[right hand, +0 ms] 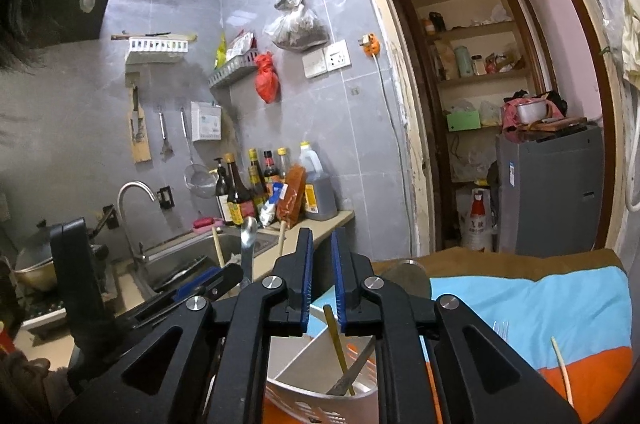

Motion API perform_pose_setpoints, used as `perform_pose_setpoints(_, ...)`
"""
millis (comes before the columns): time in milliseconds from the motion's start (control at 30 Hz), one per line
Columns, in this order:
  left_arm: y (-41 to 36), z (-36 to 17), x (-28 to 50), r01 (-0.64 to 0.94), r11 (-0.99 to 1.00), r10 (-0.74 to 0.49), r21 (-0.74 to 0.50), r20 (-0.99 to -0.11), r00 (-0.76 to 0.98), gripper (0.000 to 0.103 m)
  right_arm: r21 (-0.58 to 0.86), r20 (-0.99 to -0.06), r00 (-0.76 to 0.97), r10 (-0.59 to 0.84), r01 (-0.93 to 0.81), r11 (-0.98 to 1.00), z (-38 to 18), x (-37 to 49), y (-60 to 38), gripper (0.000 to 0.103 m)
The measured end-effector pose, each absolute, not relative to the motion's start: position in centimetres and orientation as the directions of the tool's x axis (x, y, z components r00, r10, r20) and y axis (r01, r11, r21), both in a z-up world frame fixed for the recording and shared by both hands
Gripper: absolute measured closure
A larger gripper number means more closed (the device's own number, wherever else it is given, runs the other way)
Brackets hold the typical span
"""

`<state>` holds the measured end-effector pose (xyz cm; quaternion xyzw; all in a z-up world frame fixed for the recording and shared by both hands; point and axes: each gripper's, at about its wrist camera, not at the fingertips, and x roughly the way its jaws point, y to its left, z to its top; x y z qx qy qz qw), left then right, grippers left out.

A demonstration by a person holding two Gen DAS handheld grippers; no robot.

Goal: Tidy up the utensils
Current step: 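Carry the knife over the basket while the right tool carries the spoon over the cup, then open the left tool over the basket while the right tool releases into the cup, then lower the left tool to the silver fork while the right tool approaches a chopstick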

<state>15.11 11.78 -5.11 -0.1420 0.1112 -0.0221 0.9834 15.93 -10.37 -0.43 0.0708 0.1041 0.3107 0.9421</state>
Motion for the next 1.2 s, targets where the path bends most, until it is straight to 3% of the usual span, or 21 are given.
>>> perform_pose_setpoints(100,11.4,-4.0,14.6,0.01,0.962,-0.072,-0.274,-0.218,0.973,0.066,0.199,-0.133,0.788,0.601,-0.572,0.795,0.3,15.6,-11.0,0.083)
perform_pose_setpoints(300,9.8,-1.3,13.7,0.017,0.969,-0.076,-0.245,-0.231,0.97,0.045,0.196,-0.137,0.814,0.565,-0.537,0.821,1.3,15.1,-13.6,0.079)
perform_pose_setpoints(367,9.1,-0.7,13.3,0.025,0.971,-0.082,-0.237,-0.235,0.968,0.034,0.197,-0.145,0.826,0.545,-0.516,0.834,1.4,14.9,-14.9,0.075)
perform_pose_setpoints(433,8.2,-0.1,13.0,0.037,0.972,-0.093,-0.232,-0.238,0.967,0.026,0.199,-0.154,0.836,0.526,-0.495,0.846,1.5,14.7,-16.0,0.059)
perform_pose_setpoints(567,5.8,0.8,12.4,0.057,0.974,-0.112,-0.22,-0.246,0.963,0.01,0.197,-0.171,0.861,0.478,-0.446,0.873,1.8,14.3,-19.2,0.044)
perform_pose_setpoints(633,4.4,1.2,11.9,0.065,0.976,-0.116,-0.208,-0.24,0.964,0.008,0.193,-0.173,0.872,0.457,-0.425,0.884,1.8,14.0,-20.6,0.025)
perform_pose_setpoints(767,1.6,1.4,11.2,0.08,0.979,-0.123,-0.187,-0.229,0.966,0.006,0.185,-0.173,0.892,0.418,-0.387,0.903,1.9,13.5,-23.6,0.0)
perform_pose_setpoints(967,-2.2,0.8,10.5,0.116,0.977,-0.158,-0.179,-0.238,0.958,0.005,0.167,-0.188,0.912,0.366,-0.337,0.927,1.5,12.8,-27.3,0.0)
perform_pose_setpoints(1200,-6.5,-1.5,10.4,0.175,0.971,-0.219,-0.164,-0.3,0.929,0.005,0.153,-0.266,0.917,0.296,-0.263,0.953,-0.6,12.8,-31.5,0.0)
